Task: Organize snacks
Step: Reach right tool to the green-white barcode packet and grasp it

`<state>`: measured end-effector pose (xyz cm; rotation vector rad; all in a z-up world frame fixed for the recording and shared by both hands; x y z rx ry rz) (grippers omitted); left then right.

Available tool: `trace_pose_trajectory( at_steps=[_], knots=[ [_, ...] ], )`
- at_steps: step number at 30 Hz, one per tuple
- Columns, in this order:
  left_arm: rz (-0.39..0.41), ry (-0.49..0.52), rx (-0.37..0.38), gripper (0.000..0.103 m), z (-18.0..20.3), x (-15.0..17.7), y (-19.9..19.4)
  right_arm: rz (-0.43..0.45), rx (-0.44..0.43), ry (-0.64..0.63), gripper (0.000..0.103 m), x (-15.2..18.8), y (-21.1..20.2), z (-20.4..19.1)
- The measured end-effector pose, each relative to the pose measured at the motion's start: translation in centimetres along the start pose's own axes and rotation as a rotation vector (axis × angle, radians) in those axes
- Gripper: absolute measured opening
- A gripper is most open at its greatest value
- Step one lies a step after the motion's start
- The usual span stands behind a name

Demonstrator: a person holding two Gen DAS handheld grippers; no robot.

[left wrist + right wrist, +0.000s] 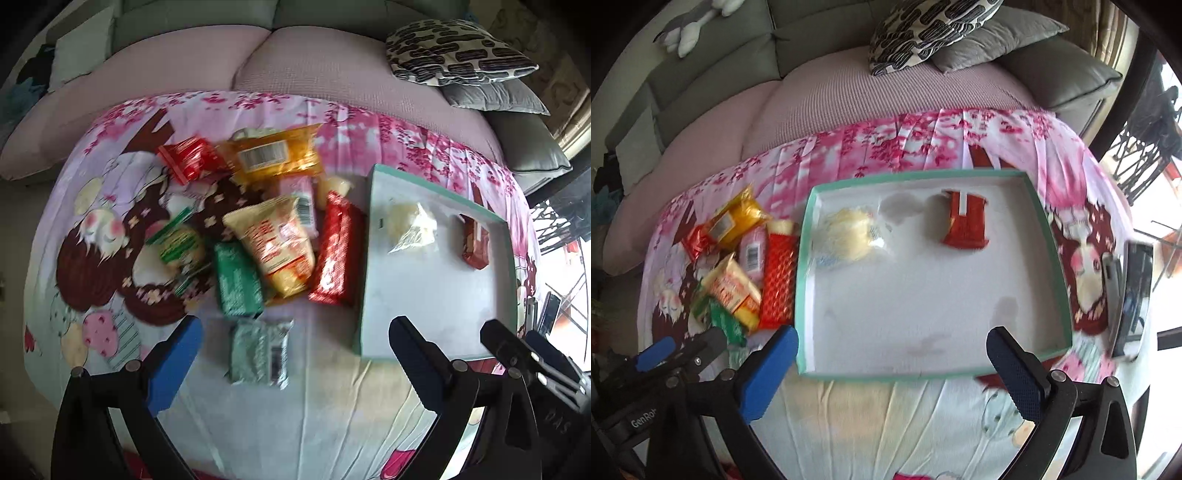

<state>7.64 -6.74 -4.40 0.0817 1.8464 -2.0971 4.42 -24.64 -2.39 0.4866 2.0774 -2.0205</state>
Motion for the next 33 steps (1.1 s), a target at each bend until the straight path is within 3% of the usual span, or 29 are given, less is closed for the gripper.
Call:
trace_pose_trajectory(
  at_steps=[6, 8, 13, 18, 25, 33],
  knots=[
    [0.002, -0.049, -0.061, 0.101, -2.3, 1.0, -0.2, 0.030, 0.015, -0.066, 0.103, 1.4, -0.3, -2.0],
    [-0.023, -0.068, -0.096, 0.101, -3.4, 1.4, 0.0, 0.012, 0.036, -0.073, 0.103, 2.0, -0.1, -2.5],
    [0.000, -0.066, -0.116, 0.101, -4.8, 0.8, 0.2, -0.034, 0.046, -0.044, 0.103, 3.6, 1.7, -3.8],
    [0.033, -0.064, -0.116, 0.101, -6.6, -0.5, 0.9, -0.048, -0.008, 0.005, 0.103, 4.6, 3.8, -5.3],
    [0.036, -0.106, -0.138, 0.101, -9.7, -0.9, 3.3, -0.032, 0.011, 0.010, 0.103, 4.4, 5.7, -7.2],
    [0.050, -0.089, -0.103, 0.101, -10.7, -1.5, 4.3, 0.002, -0.016, -0.078, 0.103, 3.1, 6.5, -11.5]
  ],
)
Point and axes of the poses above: each gripper's, at about its wrist camera, not at the fingertips, and y roughly the way its jaws point, z to its right, x to its underside, the point moved 9 cm from there along y, roughly the way its jaws point, and after that the axes turned 9 degrees about -y, right-handed, at the moved point
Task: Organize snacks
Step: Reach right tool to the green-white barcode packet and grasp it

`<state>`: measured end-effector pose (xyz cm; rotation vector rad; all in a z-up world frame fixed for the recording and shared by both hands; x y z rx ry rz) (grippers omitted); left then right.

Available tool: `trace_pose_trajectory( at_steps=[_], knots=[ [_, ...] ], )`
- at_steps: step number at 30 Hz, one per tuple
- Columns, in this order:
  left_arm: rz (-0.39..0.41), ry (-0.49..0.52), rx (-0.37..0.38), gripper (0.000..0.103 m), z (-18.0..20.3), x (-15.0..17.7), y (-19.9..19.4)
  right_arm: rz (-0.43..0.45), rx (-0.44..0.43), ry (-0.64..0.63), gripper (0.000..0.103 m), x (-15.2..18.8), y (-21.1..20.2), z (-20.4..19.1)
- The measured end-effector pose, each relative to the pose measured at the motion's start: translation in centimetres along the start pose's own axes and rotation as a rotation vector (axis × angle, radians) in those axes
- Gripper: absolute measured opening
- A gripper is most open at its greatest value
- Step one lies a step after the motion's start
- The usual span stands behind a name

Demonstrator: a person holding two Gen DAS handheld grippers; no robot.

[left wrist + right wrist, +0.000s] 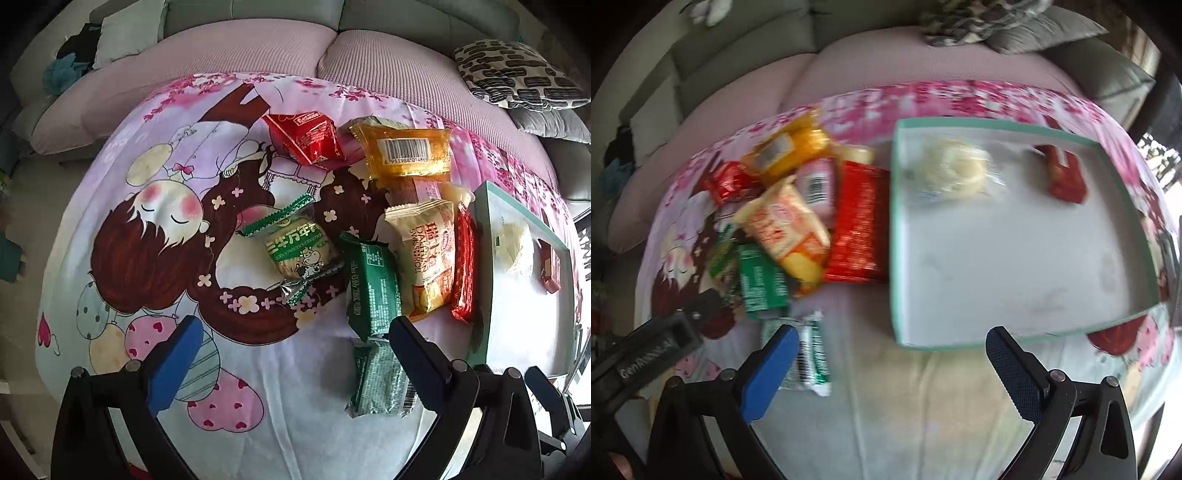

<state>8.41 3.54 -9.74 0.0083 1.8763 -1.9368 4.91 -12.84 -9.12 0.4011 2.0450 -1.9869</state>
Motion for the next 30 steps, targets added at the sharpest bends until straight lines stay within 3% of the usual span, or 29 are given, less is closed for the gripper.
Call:
trace_pose_trajectory(
  at_steps=[11, 15, 30],
  knots=[
    [0.006, -0.060, -0.037, 0.101, -3.3, -0.7, 1.3, -0.010, 0.013, -0.095, 0.103, -0.4, 2.2, -3.6],
    [-0.014, -0.049, -0.096, 0.101, -4.5, -0.3, 2.5, -0.020, 0.002, -0.135, 0.103, -0.1, 3.0, -5.2],
    [-0.047, -0.143, -0.082, 0.101, -7.1, -0.1, 3.9, -0.061, -0.051, -0.222, 0.103, 2.0, 5.3, -8.7]
  ],
)
Point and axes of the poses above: each gripper's, at about its wrist camera, not at the fingertips, and y roughly the way its jaws point, z to its right, x to its underside, the point moved 9 cm from there along y, roughly the way its jaws point, and after that the axes turned 9 degrees about -y, right-handed, at the moved point
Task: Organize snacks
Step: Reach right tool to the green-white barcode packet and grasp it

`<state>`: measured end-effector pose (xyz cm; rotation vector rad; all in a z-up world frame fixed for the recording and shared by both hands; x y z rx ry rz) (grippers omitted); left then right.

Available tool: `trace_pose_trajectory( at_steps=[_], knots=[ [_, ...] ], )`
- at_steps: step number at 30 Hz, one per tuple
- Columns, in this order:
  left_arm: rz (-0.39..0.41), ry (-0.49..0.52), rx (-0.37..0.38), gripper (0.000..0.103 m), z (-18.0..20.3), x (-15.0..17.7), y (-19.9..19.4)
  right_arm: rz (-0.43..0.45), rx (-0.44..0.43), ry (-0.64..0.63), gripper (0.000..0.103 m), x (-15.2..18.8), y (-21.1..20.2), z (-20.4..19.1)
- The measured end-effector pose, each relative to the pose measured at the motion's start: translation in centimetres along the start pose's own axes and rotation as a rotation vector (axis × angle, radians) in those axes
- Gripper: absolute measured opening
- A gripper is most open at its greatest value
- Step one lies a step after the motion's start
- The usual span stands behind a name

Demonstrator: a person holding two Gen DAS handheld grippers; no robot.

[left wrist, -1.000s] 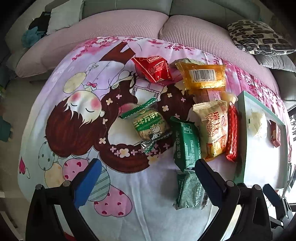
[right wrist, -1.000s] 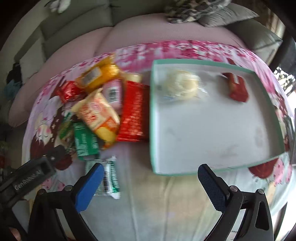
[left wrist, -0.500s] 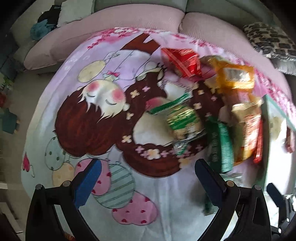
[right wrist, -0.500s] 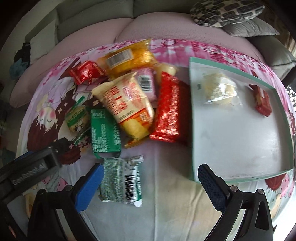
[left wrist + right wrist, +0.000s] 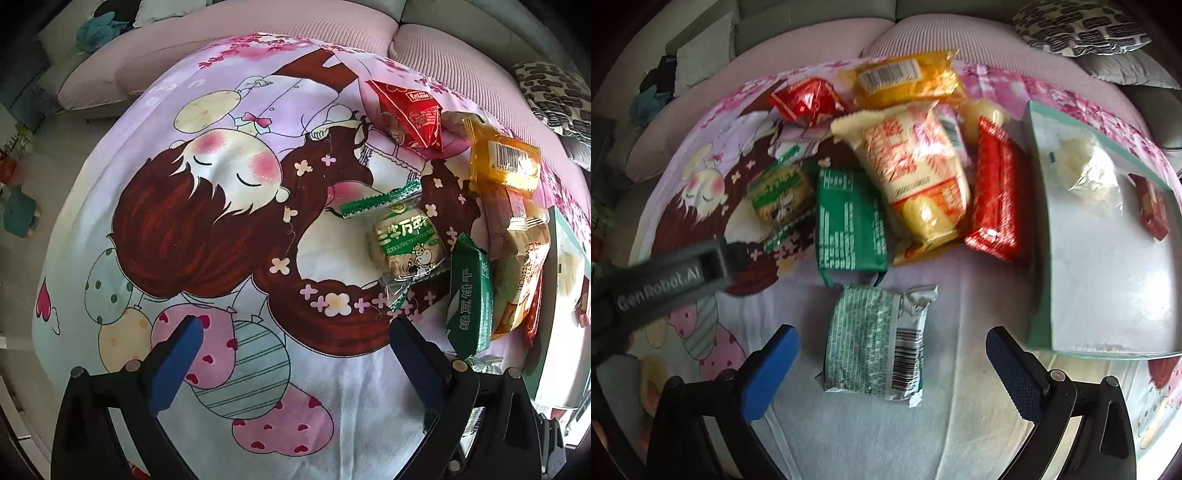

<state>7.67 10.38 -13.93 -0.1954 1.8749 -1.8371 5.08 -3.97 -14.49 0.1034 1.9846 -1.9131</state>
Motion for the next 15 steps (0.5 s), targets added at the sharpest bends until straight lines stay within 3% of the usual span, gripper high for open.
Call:
trace_pose_trajectory(
  at_steps=[4, 7, 15],
  knots=[
    [0.005, 0.010, 0.000, 0.101, 0.5, 0.0, -0.1, -0.017, 0.003, -0.003, 0.102, 0.4, 0.8, -0.1],
    [0.003, 0.012, -0.003, 0.101, 0.2, 0.0, 0.2, -0.015, 0.017, 0.008, 0.089, 0.5, 1.0, 0.4],
    [0.005, 0.027, -0.002, 0.101, 1.2, 0.0, -0.4, 0.011, 0.008, 0.032, 0.072, 0.6, 0.6, 1.6]
  ],
)
Point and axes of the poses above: each gripper's, at about its wrist camera, not at the fingertips, and y roughly the way its jaws point, z to its right, x to its underside, the point moved 9 cm from there along y, roughly the way its jaws point, and after that the axes turned 9 degrees about -y, right-handed, at the moved point
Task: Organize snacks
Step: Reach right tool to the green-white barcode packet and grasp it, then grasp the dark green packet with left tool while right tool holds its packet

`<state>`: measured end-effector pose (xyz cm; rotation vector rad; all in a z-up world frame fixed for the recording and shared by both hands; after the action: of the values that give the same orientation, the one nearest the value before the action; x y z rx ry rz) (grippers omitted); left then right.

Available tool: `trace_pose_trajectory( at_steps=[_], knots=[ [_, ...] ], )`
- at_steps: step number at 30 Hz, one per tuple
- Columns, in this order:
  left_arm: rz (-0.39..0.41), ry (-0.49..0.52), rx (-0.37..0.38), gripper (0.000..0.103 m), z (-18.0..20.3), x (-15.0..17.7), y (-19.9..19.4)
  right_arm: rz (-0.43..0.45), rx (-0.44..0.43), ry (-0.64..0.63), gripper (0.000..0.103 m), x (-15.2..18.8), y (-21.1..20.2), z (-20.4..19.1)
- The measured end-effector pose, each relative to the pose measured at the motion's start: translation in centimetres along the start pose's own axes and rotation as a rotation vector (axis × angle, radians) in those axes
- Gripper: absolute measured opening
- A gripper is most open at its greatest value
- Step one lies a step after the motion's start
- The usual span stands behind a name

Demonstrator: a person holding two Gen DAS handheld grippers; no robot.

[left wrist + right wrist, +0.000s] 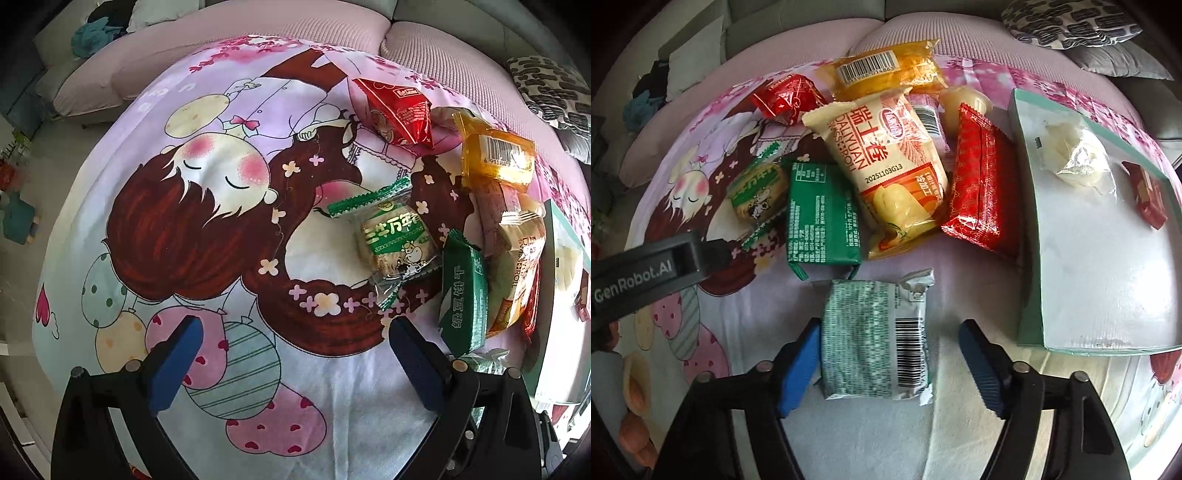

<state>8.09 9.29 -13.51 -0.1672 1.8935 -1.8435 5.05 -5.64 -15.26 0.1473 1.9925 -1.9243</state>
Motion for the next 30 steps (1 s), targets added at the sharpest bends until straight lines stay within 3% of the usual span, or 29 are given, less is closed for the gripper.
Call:
trace_pose_trajectory(
  at_steps=[6, 10, 18, 24, 30],
  knots=[
    [0.002, 0.008, 0.009, 0.101, 0.8, -0.1, -0.5, 0.007, -0.015, -0.005, 0.056, -0.1, 0.3, -0.2],
    [0.006, 0.012, 0.018, 0.101, 1.4, -0.1, -0.7, 0.019, -0.033, 0.012, 0.053, -0.2, -0.2, 0.2],
    [0.016, -0.002, 0.071, 0.101, 2.5, -0.6, -1.9, 0.081, -0.070, 0.038, 0.053, -0.4, -3.0, 1.6],
    [0.004, -0.027, 0.150, 0.101, 3.9, -1.2, -2.5, 0.122, -0.064, 0.054, 0.053, -1.0, -4.9, 2.4],
    [-0.006, 0.036, 0.164, 0.100, 7.0, -0.9, -2.2, 0.155, -0.019, 0.069, 0.053, -1.2, -6.5, 4.1]
  ],
)
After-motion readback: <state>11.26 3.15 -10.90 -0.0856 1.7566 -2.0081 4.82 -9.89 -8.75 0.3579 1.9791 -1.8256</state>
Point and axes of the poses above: each gripper's, at about its wrist camera, not at the fingertips, and y roughly the way its jaws point, z to its right, x to its underside, the point moved 9 cm from there along y, roughly the way its jaws point, and after that the axes turned 9 degrees about -y, right-handed, at the moved point
